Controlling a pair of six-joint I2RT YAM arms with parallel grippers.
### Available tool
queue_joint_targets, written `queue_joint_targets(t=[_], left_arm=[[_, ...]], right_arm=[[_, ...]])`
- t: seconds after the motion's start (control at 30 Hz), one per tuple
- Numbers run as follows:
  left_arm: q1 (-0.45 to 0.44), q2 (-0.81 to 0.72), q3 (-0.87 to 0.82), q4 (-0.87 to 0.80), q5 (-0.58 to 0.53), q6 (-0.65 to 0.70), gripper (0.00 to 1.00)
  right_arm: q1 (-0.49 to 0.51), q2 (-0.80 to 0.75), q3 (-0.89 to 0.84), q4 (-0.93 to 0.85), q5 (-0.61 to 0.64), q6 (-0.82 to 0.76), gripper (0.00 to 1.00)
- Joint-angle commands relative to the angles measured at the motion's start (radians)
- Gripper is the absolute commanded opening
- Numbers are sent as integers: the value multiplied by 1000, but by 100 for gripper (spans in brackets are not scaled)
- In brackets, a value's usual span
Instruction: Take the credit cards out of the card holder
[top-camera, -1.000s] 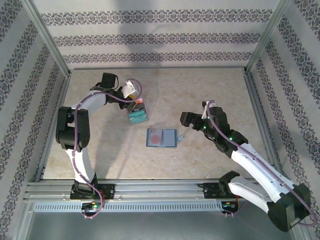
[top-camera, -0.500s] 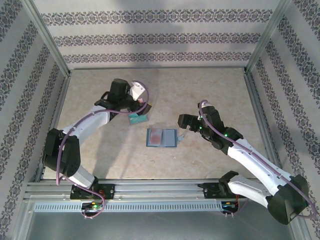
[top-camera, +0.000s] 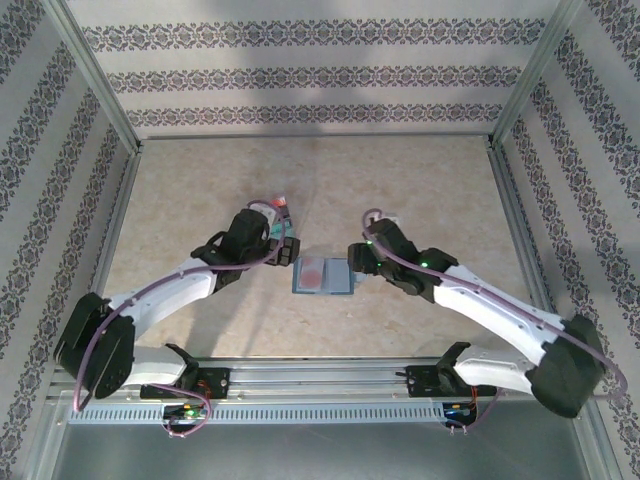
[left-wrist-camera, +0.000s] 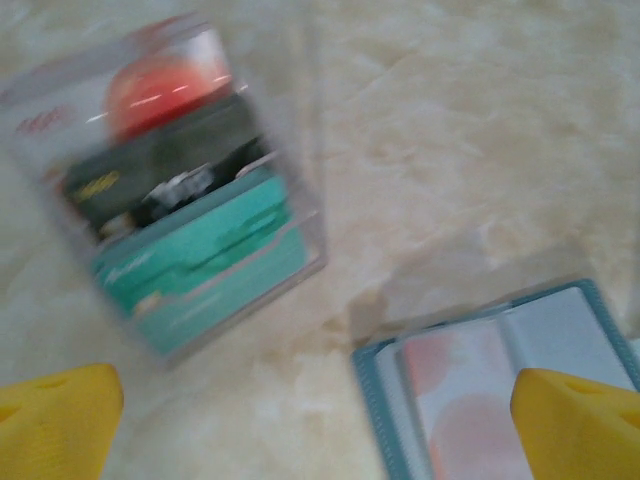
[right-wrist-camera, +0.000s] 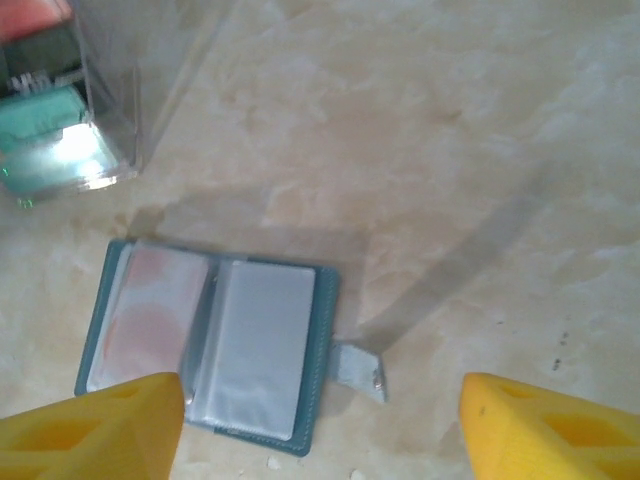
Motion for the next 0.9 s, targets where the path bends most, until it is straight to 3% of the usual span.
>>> queue_joint_targets(t=[0.0,0.13,0.47,0.53,0.73,0.87], left_arm=[[-1,-67,-51,-9,-166,-166,99],[7,-122,-90,-39,-272,-201,99],[43,-170,-173,-15,-291,-258,99],[45,-184,-176,-14,-299,-253,99],[48,-227,-188,-17,-345,-241,99],[51,-242,-201,-10,-351,-239,99]], right_arm=[[60,109,85,-67,61,26,68],[127,286,211,-123,67,31,61],[186,622,461,-196,-20,39,53],[186,657,481,-197,-30,40,53],[184,749,536,-207,-61,38,67],[176,776,541,-211,-70,39,68]])
